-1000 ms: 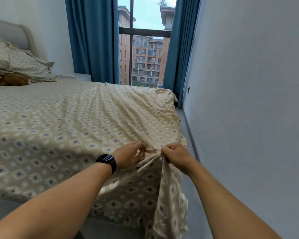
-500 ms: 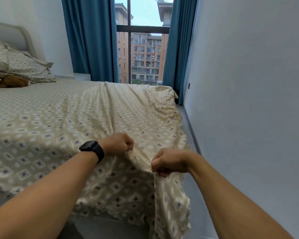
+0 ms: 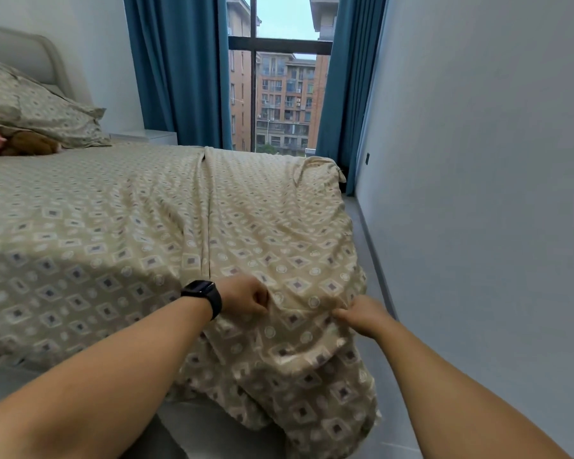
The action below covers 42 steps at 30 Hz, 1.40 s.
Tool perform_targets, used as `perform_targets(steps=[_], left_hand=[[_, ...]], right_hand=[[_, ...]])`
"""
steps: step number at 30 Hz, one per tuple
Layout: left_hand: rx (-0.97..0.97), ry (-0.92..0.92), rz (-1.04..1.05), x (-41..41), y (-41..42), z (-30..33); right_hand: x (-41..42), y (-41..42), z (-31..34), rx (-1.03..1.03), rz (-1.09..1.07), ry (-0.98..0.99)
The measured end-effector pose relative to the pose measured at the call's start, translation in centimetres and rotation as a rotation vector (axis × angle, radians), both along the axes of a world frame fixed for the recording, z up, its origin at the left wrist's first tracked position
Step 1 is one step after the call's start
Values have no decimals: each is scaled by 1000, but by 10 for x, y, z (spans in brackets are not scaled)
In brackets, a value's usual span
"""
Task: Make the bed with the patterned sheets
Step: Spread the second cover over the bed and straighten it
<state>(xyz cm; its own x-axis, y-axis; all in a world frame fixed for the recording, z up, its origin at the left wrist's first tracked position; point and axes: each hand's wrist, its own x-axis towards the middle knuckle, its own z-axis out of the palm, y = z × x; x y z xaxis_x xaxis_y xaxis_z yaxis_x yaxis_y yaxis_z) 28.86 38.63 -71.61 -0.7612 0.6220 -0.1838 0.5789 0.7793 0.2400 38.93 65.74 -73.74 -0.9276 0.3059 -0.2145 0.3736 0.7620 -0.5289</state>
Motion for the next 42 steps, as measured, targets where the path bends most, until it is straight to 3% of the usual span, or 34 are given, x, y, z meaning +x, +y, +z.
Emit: perform_targets(steps=[5, 9, 13, 15, 16, 19, 21, 27, 33, 36, 39, 42], left_hand=[[48, 304, -4, -1, 14, -4], [124, 305, -18, -1, 18, -9], [178, 234, -35, -2, 15, -11], [225, 190, -25, -2, 13, -10], [228, 176, -23, -2, 13, -9], [149, 165, -48, -2, 14, -11], [107, 169, -70, -1, 13, -12], [133, 198, -92, -5, 13, -10], [198, 228, -70, -8, 13, -13], [382, 164, 42, 2, 23, -10], [360, 76, 50, 24, 36, 31], [402, 55, 37, 34, 54, 113]], right_hand=[[-1, 15, -24, 0, -26, 1], [1, 21, -6, 44, -52, 91], [10, 18, 11, 168, -168, 386], [13, 15, 12, 203, -201, 442], [11, 15, 6, 227, -171, 343], [10, 6, -21, 312, -16, -214], [9, -5, -23, 369, 0, -289], [1, -17, -2, 421, -110, -198], [-13, -15, 25, 424, -160, 294], [-11, -28, 40, 396, -105, 456], [15, -41, 65, 445, -31, 358], [19, -36, 137, 405, -88, 298]])
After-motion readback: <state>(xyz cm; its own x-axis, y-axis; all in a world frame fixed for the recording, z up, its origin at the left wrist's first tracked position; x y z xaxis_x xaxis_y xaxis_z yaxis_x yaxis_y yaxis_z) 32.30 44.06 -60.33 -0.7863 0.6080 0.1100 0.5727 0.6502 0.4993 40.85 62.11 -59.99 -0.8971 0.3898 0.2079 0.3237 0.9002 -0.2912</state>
